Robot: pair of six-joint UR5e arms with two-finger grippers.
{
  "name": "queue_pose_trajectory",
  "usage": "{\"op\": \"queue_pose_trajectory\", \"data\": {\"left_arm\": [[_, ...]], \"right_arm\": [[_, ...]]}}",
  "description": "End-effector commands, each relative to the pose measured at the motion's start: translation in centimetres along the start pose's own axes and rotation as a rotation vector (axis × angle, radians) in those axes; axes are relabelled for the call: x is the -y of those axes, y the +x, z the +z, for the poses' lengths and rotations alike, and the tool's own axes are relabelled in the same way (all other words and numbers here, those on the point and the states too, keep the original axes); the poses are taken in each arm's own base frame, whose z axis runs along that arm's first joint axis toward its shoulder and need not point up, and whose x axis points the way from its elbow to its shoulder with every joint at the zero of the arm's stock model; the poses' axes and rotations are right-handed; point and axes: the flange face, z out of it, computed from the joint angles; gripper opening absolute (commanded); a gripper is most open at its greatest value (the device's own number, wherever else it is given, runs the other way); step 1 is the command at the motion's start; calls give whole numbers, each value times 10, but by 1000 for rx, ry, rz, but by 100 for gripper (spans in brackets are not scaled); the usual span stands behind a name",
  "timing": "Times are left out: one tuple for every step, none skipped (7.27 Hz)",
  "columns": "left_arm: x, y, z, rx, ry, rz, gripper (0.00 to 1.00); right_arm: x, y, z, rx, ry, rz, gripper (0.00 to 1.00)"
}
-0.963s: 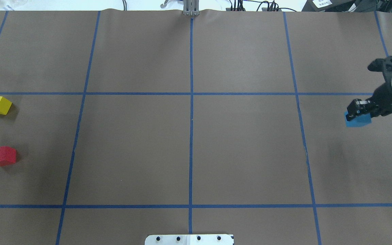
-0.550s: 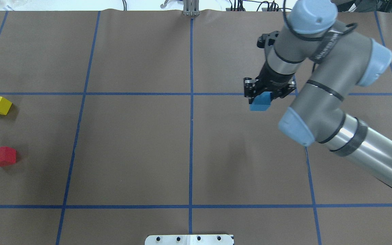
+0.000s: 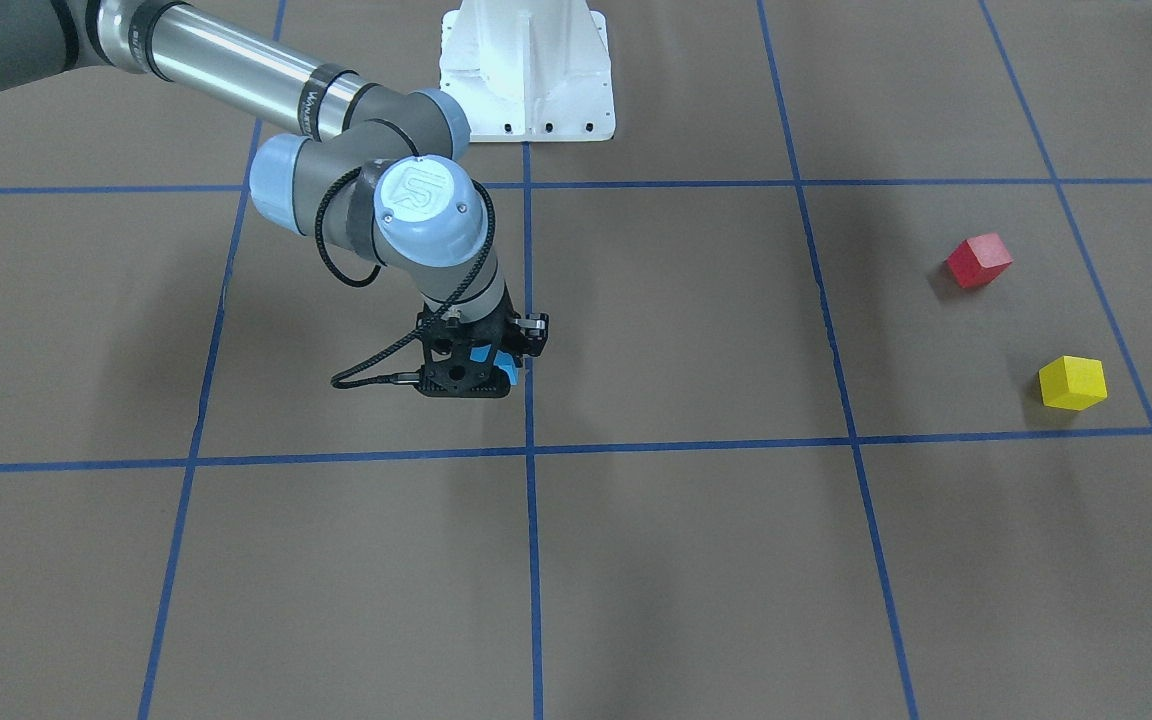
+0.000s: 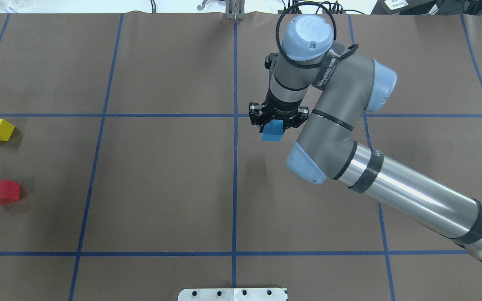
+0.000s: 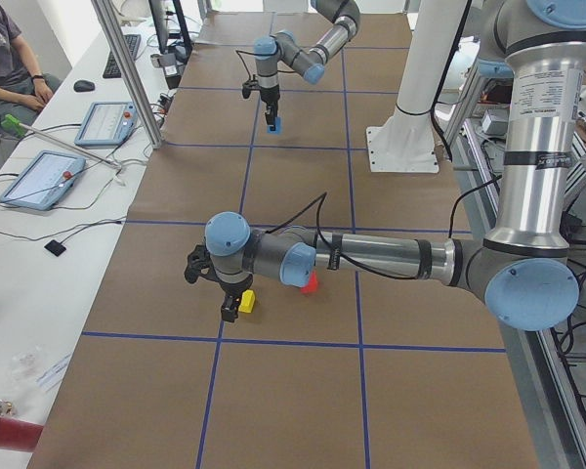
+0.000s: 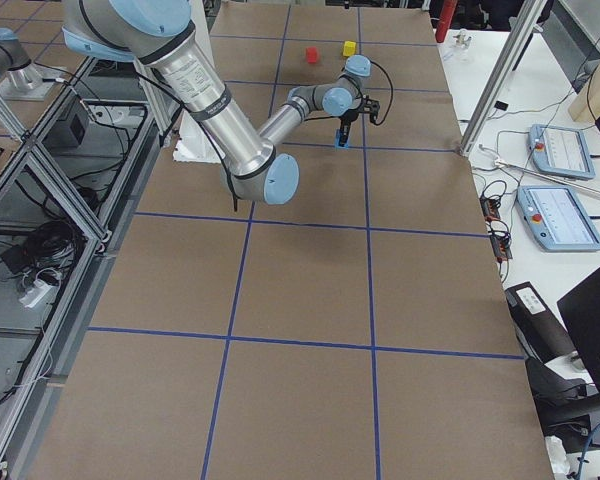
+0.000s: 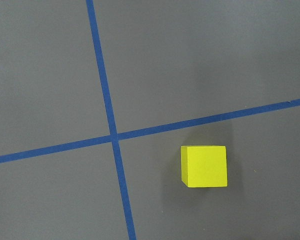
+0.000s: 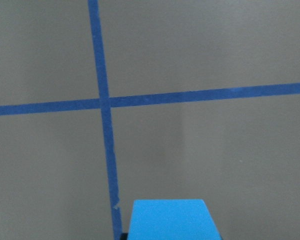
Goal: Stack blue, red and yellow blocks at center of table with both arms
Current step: 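Carry the blue cube with the right gripper to the table center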
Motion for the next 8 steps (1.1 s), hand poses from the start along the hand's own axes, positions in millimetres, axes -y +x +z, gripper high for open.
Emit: {"op": "queue_pose_trajectory", "data": {"left_arm": [[0,0,0,1,-1,-1,100],[0,0,0,1,-1,-1,100],[0,0,0,1,-1,-1,100],[0,0,0,1,-1,-1,100],[0,0,0,1,-1,-1,100],[0,0,0,1,-1,-1,100],[0,0,0,1,-1,-1,100],[0,0,0,1,-1,-1,100]], "right_arm": [[-5,-16,18,-17,1,-1,0],[-6,-16,20,-20,0,7,0],[-12,-18,29,-35,19,4,0],[-15,-19,32,-40,22,2,0],[-19,-21,35,-41,18,0,0],[-20,-23,33,-36,19,-2,0],[-24,-23,38,-42,17,-9,0],[-24,-23,38,-42,18,-10,3]]}}
